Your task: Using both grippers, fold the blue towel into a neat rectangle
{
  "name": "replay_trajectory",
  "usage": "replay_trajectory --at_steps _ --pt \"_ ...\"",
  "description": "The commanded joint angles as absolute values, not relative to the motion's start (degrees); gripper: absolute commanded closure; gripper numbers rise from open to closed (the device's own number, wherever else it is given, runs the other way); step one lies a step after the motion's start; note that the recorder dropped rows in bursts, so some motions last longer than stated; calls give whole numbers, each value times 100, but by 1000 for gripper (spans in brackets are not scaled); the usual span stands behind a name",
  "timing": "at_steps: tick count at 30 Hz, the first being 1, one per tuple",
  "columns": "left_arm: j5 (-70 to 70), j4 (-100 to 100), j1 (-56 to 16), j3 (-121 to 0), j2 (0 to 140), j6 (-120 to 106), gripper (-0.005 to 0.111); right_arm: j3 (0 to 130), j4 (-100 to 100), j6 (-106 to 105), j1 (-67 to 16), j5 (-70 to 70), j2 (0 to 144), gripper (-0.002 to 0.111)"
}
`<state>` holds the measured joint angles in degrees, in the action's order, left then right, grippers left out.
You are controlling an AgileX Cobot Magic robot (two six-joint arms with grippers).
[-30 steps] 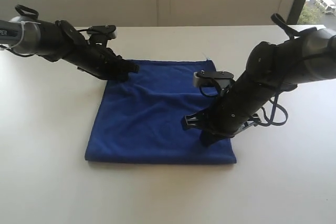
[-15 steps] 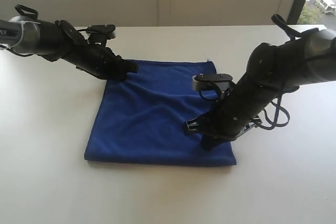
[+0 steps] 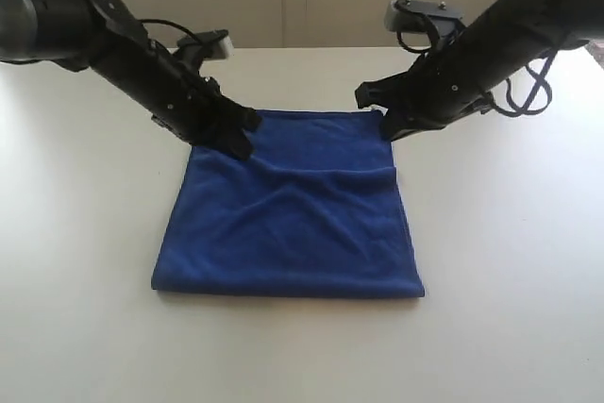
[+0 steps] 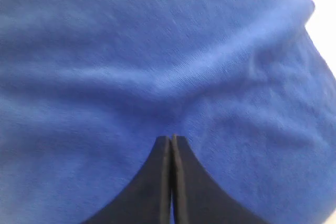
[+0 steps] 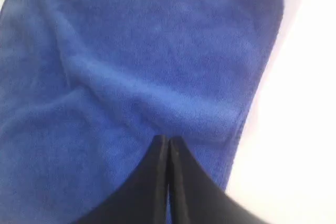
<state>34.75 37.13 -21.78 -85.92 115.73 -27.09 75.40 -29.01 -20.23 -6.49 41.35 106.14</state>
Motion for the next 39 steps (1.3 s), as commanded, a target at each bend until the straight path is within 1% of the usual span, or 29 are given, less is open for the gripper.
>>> replay_trajectory --at_steps 1,3,6,14,18,23,26,33,39 --pt "3399 3436 -2712 -8191 11524 -2307 107 7496 -2851 -2123 -740 4814 10826 108" --pt "3293 2986 -2866 -8025 11524 -1724 107 7204 -2851 -2131 -833 4852 10840 108" --pt "3301 2282 -2947 -7892 11438 -1059 107 6669 -2851 -2131 -1036 4501 10805 108" --pt "3259 702 -2999 -7220 10549 308 107 5735 -2840 -1880 -1363 3517 10227 108" --pt "2917 675 -3010 -6622 10311 434 107 5464 -2850 -1862 -1537 3280 9996 108" --pt "2566 757 -3266 -6213 10297 434 107 5213 -2839 -1727 -1704 2853 10017 108" --pt "2517 757 -3395 -6130 10297 411 107 5136 -2812 -1622 -1704 2831 10017 108" --pt "2955 720 -3407 -6071 10068 387 107 4999 -2179 -946 -1704 3028 9958 108" --pt "3008 393 -3395 -6071 9900 359 107 4984 -2004 -711 -1704 3289 9793 108"
